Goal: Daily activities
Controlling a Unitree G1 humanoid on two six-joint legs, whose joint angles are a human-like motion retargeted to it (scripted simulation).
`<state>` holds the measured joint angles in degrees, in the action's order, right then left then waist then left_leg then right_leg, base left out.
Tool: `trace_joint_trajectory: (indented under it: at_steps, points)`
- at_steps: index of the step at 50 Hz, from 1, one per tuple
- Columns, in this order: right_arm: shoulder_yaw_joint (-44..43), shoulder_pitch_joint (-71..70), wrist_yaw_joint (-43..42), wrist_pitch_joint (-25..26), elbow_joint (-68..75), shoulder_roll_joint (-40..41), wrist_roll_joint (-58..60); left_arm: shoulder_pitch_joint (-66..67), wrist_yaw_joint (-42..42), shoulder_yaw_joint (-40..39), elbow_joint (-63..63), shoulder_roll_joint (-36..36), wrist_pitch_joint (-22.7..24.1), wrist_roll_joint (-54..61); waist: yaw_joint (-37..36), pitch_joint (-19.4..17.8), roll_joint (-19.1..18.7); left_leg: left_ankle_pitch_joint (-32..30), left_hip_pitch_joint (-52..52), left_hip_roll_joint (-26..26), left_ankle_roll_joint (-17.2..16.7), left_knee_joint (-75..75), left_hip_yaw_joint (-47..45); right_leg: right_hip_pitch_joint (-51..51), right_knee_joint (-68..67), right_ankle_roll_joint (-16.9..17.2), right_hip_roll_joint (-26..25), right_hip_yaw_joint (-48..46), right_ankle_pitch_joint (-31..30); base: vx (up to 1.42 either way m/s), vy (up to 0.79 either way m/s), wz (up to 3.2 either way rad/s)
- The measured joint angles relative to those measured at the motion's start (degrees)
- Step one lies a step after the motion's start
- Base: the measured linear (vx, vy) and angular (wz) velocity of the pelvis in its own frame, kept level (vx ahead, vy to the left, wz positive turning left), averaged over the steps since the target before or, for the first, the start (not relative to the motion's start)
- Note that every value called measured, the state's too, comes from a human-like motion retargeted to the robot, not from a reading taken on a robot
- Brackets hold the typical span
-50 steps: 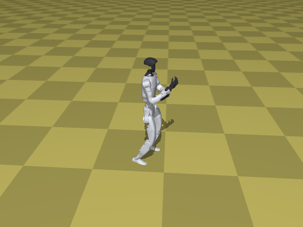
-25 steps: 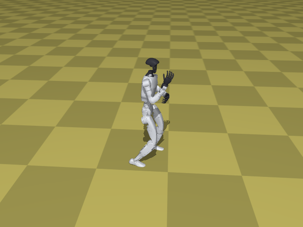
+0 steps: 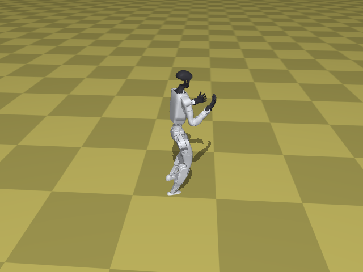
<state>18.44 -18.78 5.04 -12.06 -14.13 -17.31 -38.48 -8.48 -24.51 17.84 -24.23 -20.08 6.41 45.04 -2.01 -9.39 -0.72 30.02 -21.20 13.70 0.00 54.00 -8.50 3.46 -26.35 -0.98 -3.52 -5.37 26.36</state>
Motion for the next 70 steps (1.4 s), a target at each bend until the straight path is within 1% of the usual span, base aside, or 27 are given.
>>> trace_joint_trajectory:
  at_steps: [3,5,8,10,13,17,20,21,24,27,30,33,37,40,45,51,55,60,65,70]
  points:
    - [3.2,2.2,2.6,2.6,3.4,0.7,-2.2,-4.2,1.7,0.3,-1.1,0.7,1.3,-0.7,0.5,0.3,-2.0,2.4,3.9,3.6,1.1,6.3,-2.3,-0.5,1.0,-1.0,-1.0,-4.6,-0.9,-0.2,0.0,1.63]
    - [3.3,2.9,3.6,3.7,6.1,1.2,-3.6,-6.3,3.1,-0.3,-1.3,1.6,2.3,-0.3,0.7,0.4,-2.9,2.2,6.3,5.4,1.1,9.2,-2.9,-1.1,1.9,-1.7,-1.2,-7.5,-1.5,-0.18,0.02,1.71]
    - [0.4,1.9,2.3,3.2,10.6,1.6,-5.1,-6.2,4.5,-1.9,-0.5,3.0,3.3,1.9,0.5,-0.3,-3.0,0.1,9.0,6.4,-0.1,10.9,-1.8,-2.7,3.4,-2.6,-0.6,-11.2,-2.4,-0.16,0.04,1.64]
    - [-2.8,0.4,-0.2,1.7,12.6,1.4,-5.6,-3.4,4.1,-2.7,0.4,3.6,3.3,3.9,0.0,-0.8,-3.0,-1.0,10.2,6.5,-1.4,10.4,-0.5,-3.4,3.3,-3.0,-0.1,-13.2,-2.6,-0.14,0.06,1.43]
    - [-9.0,-4.4,-6.3,-2.3,14.5,-0.3,-5.5,3.6,1.7,-3.3,2.9,3.2,1.5,7.0,-0.8,-1.4,-2.3,-1.8,11.9,5.0,-3.3,5.7,1.8,-4.6,3.7,-3.4,1.5,-15.6,-3.1,-0.11,0.07,1.24]
    - [-17.4,-13.1,-15.4,-8.3,15.6,-3.5,-5.9,13.4,-1.3,-4.2,7.1,1.9,-0.9,10.4,-1.7,-1.3,-1.9,-2.8,14.6,2.5,-4.6,-6.5,4.2,-6.0,5.5,-3.9,3.3,-18.1,-4.7,-0.06,0.09,0.93]
    - [-22.8,-20.4,-22.4,-12.9,14.3,-5.5,-5.4,18.8,-2.3,-5.5,9.7,0.8,-0.9,11.7,-1.7,-0.9,-1.6,-4.8,16.6,0.4,-5.2,-16.5,5.3,-6.6,7.2,-3.9,4.4,-19.4,-6.2,-0.03,0.11,0.68]
    - [-24.1,-22.0,-23.7,-14.0,13.0,-6.1,-4.6,20.0,-2.4,-5.8,10.3,0.4,-0.8,11.5,-1.7,-0.8,-2.0,-4.9,16.8,0.3,-5.2,-17.7,5.6,-6.6,7.3,-3.8,4.5,-19.5,-6.5,-0.03,0.13,0.52]
    - [-26.3,-26.1,-27.3,-16.2,7.9,-7.8,0.1,21.7,-2.6,-6.4,11.6,-0.8,0.0,10.5,-1.4,-0.5,-2.1,-5.8,17.5,-0.7,-5.1,-21.7,5.7,-6.7,8.3,-3.4,5.0,-19.2,-7.7,-0.01,0.14,0.35]
    - [-25.2,-27.0,-28.0,-15.8,0.7,-8.4,8.1,20.6,-1.8,-6.1,12.8,-1.9,0.7,7.7,-0.8,-0.4,-1.5,-6.8,18.4,-2.0,-4.5,-25.3,5.4,-6.7,9.8,-3.0,5.6,-18.4,-9.2,0.01,0.14,0.15]
    - [-21.1,-24.5,-24.8,-13.1,-7.6,-8.1,16.0,17.7,0.2,-5.3,14.5,-2.6,1.6,3.0,0.1,-0.9,-0.6,-7.5,19.6,-2.9,-3.7,-28.0,4.9,-6.9,10.9,-2.6,6.2,-17.3,-10.6,0.01,0.13,0.05]
    - [-15.5,-20.2,-19.5,-10.0,-12.2,-7.9,21.2,14.6,2.3,-3.8,15.8,-3.1,2.1,-2.1,0.8,-1.7,-0.2,-7.2,20.1,-3.1,-3.4,-28.2,4.5,-7.2,10.7,-2.1,6.5,-16.5,-11.6,0.01,0.11,0.04]
    - [-9.1,-15.1,-12.7,-5.5,-14.3,-8.2,26.1,10.4,5.0,-1.3,17.3,-3.3,2.5,-9.4,1.3,-2.3,-0.3,-6.9,21.1,-3.3,-3.2,-28.7,4.1,-7.9,10.9,-1.5,6.6,-15.8,-12.4,0.02,0.07,0.06]
    - [-6.5,-12.5,-9.1,-3.0,-13.8,-9.0,28.9,8.6,5.8,0.1,17.7,-3.7,2.5,-13.8,1.5,-2.6,-0.6,-6.8,21.9,-3.4,-3.3,-29.1,3.9,-8.6,11.0,-1.2,6.7,-15.5,-12.7,0.0,0.0,0.0]
    - [-6.5,-9.5,-6.7,-0.9,-12.0,-10.5,32.5,7.4,6.4,0.4,17.4,-4.7,2.9,-19.1,1.7,-3.0,-1.3,-6.8,23.2,-3.5,-3.4,-29.9,3.6,-9.8,11.3,-1.0,6.8,-15.6,-12.8,0.0,0.0,0.0]
    - [-9.7,-3.8,-7.1,0.0,-10.0,-11.5,35.4,7.2,7.0,-2.1,15.4,-7.2,3.9,-24.8,2.0,-3.4,-1.8,-7.1,24.8,-3.8,-3.7,-31.6,3.4,-11.2,11.9,-0.8,7.0,-15.7,-13.1,0.0,0.0,0.0]
    - [-10.7,0.7,-5.9,0.7,-8.6,-12.5,36.6,7.1,7.4,-3.9,13.4,-10.4,4.4,-29.6,2.3,-3.8,-2.0,-7.3,25.8,-4.1,-4.0,-32.9,3.0,-11.9,12.3,-0.8,7.2,-15.6,-13.3,0.0,0.0,0.0]
    - [-9.6,5.6,-1.6,2.4,-6.1,-14.7,37.3,4.6,7.5,-5.1,10.6,-15.6,4.7,-36.7,3.3,-4.1,-2.0,-7.6,26.9,-4.4,-4.4,-34.4,2.5,-12.3,12.0,-1.1,7.5,-15.3,-13.4,0.0,0.0,0.0]
    - [-6.2,9.0,4.8,4.6,-2.8,-17.8,37.7,-3.8,8.9,-4.2,9.3,-21.6,4.4,-45.0,5.3,-3.8,-2.0,-8.1,27.6,-4.7,-4.7,-35.9,1.9,-11.9,10.8,-1.5,8.0,-14.5,-13.6,0.0,0.0,0.0]
    - [-2.5,10.9,11.7,7.0,-0.1,-21.3,37.3,-19.3,11.2,-1.1,13.2,-28.1,2.5,-54.2,9.4,-3.2,-2.5,-9.0,27.8,-4.9,-4.9,-37.2,1.3,-10.5,8.7,-2.2,8.4,-13.3,-14.1,0.0,0.0,0.0]
